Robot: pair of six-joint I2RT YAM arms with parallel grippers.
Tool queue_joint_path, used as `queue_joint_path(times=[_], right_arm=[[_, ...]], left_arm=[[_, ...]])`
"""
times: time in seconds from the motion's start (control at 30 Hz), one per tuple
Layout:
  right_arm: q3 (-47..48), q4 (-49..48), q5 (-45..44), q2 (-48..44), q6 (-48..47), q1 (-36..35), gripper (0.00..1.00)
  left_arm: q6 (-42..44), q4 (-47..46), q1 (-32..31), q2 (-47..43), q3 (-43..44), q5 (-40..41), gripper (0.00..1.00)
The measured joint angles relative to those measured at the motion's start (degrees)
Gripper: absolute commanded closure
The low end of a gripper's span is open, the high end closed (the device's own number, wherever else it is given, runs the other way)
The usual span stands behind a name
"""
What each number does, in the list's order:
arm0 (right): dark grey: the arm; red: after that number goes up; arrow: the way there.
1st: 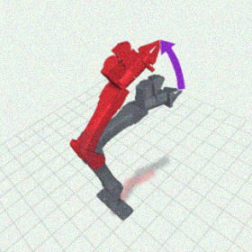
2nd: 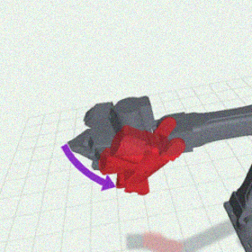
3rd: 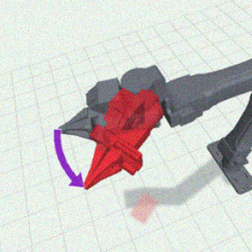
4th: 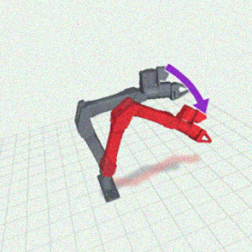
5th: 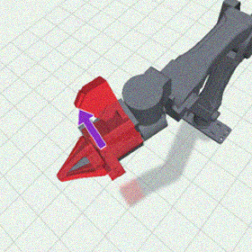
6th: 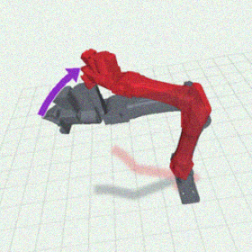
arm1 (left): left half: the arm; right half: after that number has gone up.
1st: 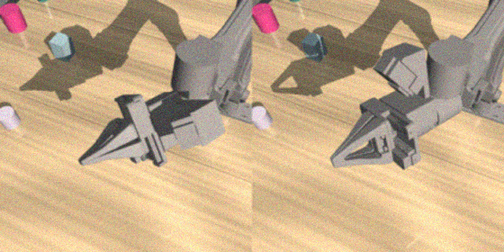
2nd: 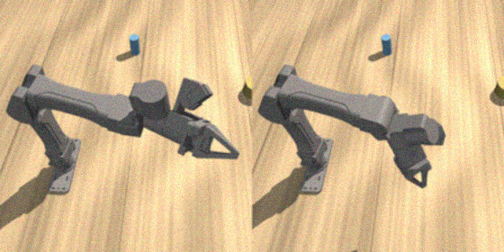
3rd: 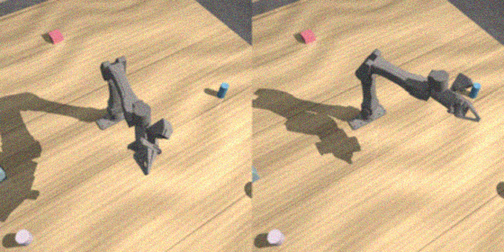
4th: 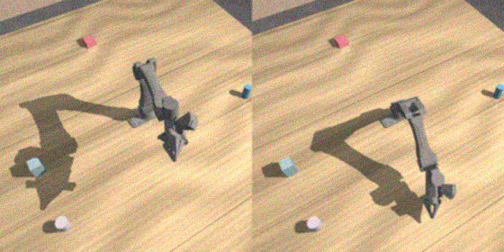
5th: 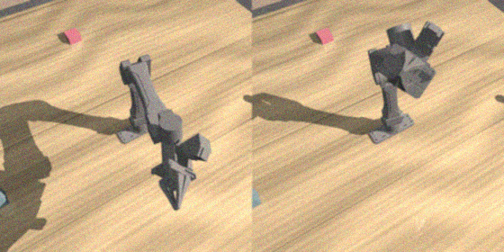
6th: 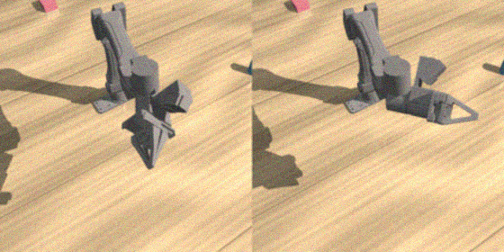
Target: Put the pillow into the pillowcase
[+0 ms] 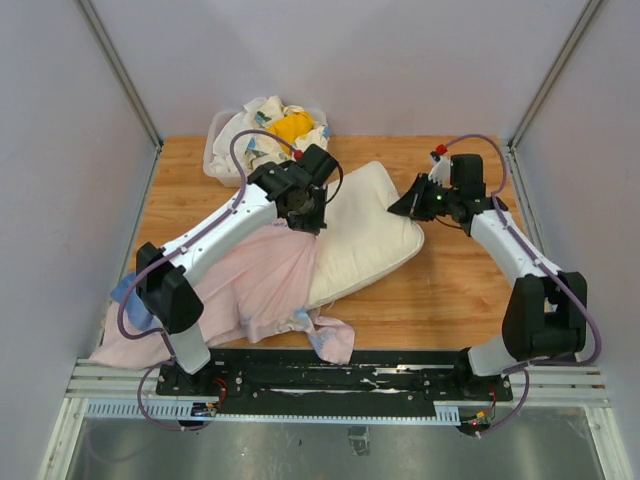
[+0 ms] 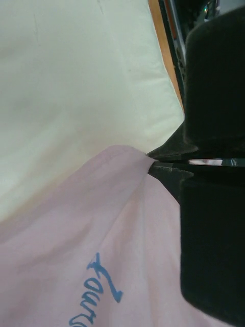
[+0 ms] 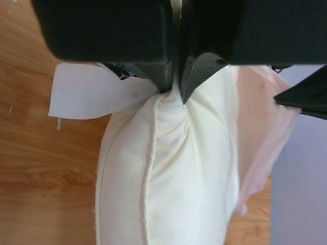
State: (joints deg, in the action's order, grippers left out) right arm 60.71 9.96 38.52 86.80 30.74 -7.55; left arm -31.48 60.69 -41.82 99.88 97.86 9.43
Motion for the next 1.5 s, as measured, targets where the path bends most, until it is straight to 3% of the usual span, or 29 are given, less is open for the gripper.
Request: queue_joint_path(times=[0.27,0.43,0.57,0.8,0.97,1.33,1.5], right_arm=[[13.2,5.4,-0.2,-7.3,2.3,0.0,0.99],[20.5,7.4,-0.1,-8.5,2.9,0.0,0.99],[20.4,7.0,-1.0,-9.4,2.9,0.0,0.99],[14.1,6.4,-3.4,-8.6,2.7,0.0,0.99],[10.5,6.6,-5.1,-7.0,2.3,0.0,0.99],[7.0,9.2,-5.9,-5.5,0.9,-0.2,0.99],[6.9,9.2,-5.6,-6.3,0.7,-1.3,0.99]], left_arm=[[-0.1,-1.8,0.0,1.3,4.1,-7.2,1.00],[-0.3,-1.5,0.1,6.6,13.0,-11.8,1.00],[-0.4,-1.6,0.4,9.8,20.8,-14.7,1.00],[-1.1,-1.9,1.2,9.9,22.5,-17.7,1.00],[-1.1,-2.6,1.3,9.2,20.4,-17.7,1.00],[-1.1,-10.8,1.3,6.8,2.0,-17.1,0.99],[-1.4,-12.6,1.3,6.8,-0.6,-16.6,0.86]])
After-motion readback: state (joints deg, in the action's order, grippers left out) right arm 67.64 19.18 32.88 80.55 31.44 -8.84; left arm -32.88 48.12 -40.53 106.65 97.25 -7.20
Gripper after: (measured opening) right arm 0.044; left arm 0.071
